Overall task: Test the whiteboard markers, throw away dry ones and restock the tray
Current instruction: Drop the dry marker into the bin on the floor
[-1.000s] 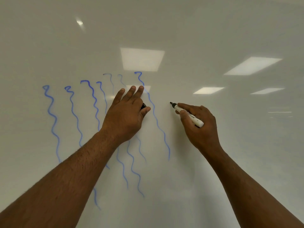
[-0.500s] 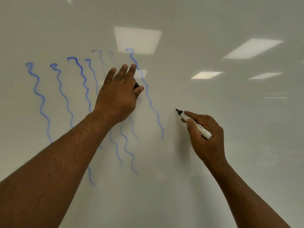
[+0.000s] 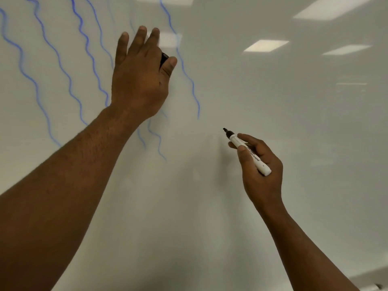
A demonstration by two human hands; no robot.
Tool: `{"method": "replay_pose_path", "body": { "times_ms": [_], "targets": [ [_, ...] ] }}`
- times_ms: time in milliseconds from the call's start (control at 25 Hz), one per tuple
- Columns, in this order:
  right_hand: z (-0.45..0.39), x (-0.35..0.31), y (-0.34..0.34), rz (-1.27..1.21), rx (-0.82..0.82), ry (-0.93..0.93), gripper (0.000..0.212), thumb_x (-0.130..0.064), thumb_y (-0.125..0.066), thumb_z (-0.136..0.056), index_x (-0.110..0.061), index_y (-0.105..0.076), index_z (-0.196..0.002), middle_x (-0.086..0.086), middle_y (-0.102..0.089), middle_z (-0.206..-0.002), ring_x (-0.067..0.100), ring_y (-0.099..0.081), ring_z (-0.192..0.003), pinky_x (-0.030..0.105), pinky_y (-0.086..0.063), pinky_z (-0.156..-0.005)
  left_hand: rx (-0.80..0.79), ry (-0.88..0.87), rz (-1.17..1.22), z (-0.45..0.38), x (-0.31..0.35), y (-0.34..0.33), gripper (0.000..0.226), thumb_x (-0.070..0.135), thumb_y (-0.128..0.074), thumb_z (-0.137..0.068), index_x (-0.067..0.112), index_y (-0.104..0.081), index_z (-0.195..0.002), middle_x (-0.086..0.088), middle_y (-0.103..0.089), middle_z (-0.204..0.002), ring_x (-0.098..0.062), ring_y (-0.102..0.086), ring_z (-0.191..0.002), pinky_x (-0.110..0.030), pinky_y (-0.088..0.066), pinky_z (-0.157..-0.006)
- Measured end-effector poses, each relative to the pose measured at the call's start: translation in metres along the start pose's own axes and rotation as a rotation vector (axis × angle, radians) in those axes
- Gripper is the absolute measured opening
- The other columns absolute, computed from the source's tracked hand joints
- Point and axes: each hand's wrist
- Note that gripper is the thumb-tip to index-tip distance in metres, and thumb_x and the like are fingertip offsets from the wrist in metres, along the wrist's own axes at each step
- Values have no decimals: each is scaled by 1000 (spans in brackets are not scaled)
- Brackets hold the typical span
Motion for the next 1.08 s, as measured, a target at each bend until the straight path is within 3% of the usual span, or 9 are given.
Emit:
{"method": "replay_pose_path", "body": {
  "times_ms": [120, 280, 400, 520, 640, 720, 800, 920, 1080],
  "targets": [
    [42, 3, 2, -42, -30, -61, 21, -23, -58, -91, -20, -65, -110, 0, -73, -95, 9, -66, -80, 14, -49, -66, 19, 49, 111, 51, 18, -8, 57, 40, -28, -102, -1, -45, -138, -11, -51, -142, -23, -29, -143, -39, -3, -120],
    [92, 15, 3, -35, -92, -149, 22, -24, -59, -89, -20, -65, -109, 0, -73, -92, 13, -60, -67, 14, -44, -56, -18, 192, 380, 133, 46, -21, 51, 40, -32, -100, 6, -55, -131, -6, -64, -124, -19, -43, -134, -35, -10, -119],
    [125, 24, 5, -22, -142, -207, 23, -25, -60, -88, -19, -65, -110, -3, -72, -96, 7, -57, -62, 13, -42, -56, -145, 452, 716, 194, 69, -22, 37, 41, -35, -100, 20, -64, -107, 7, -68, -104, -10, -58, -111, -32, -35, -109],
    [158, 31, 9, -9, -214, -248, 29, -34, -60, -87, -23, -64, -113, -5, -71, -105, 10, -63, -73, 18, -46, -63, -302, 833, 973, 244, 84, -20, 34, 39, -34, -103, 23, -57, -84, 14, -70, -106, 8, -59, -103, -7, -39, -89],
    [195, 34, 13, 15, -275, -268, 30, -35, -61, -86, -25, -64, -114, -8, -70, -107, 13, -66, -80, 25, -48, -67, -377, 1203, 1127, 284, 85, -21, 41, 44, -30, -103, 20, -56, -81, 4, -75, -102, -6, -64, -107, -26, -39, -102],
    [218, 33, 11, 47, -334, -264, 29, -34, -62, -86, -28, -63, -114, -14, -68, -108, 13, -67, -86, 28, -52, -69, -448, 1448, 1233, 304, 88, -20, 42, 46, -28, -103, 17, -51, -82, -2, -76, -99, -15, -67, -104, -37, -41, -103],
    [236, 33, 9, 85, -392, -250, 30, -35, -61, -86, -30, -61, -116, -18, -66, -109, 10, -67, -92, 26, -54, -72, -492, 1644, 1305, 321, 91, -17, 43, 47, -29, -102, 17, -51, -82, -7, -75, -98, -20, -68, -101, -39, -45, -99],
    [254, 35, 6, 91, -447, -279, 32, -36, -61, -86, -30, -60, -117, -21, -64, -110, 7, -66, -95, 24, -55, -73, -531, 1835, 1414, 343, 95, -13, 43, 48, -30, -102, 16, -52, -83, -11, -74, -104, -24, -67, -102, -37, -49, -90],
    [265, 40, 5, 94, -481, -274, 32, -35, -62, -85, -32, -60, -117, -31, -60, -108, 4, -64, -97, 20, -52, -78, -587, 1962, 1515, 360, 98, -8, 45, 49, -29, -102, 17, -52, -80, -12, -73, -108, -26, -67, -106, -40, -48, -97]
  ]
}}
Point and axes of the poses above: each hand's wrist, its own z-axis away from the middle knuckle, its own y-axis out of the back of the hand, x = y × z
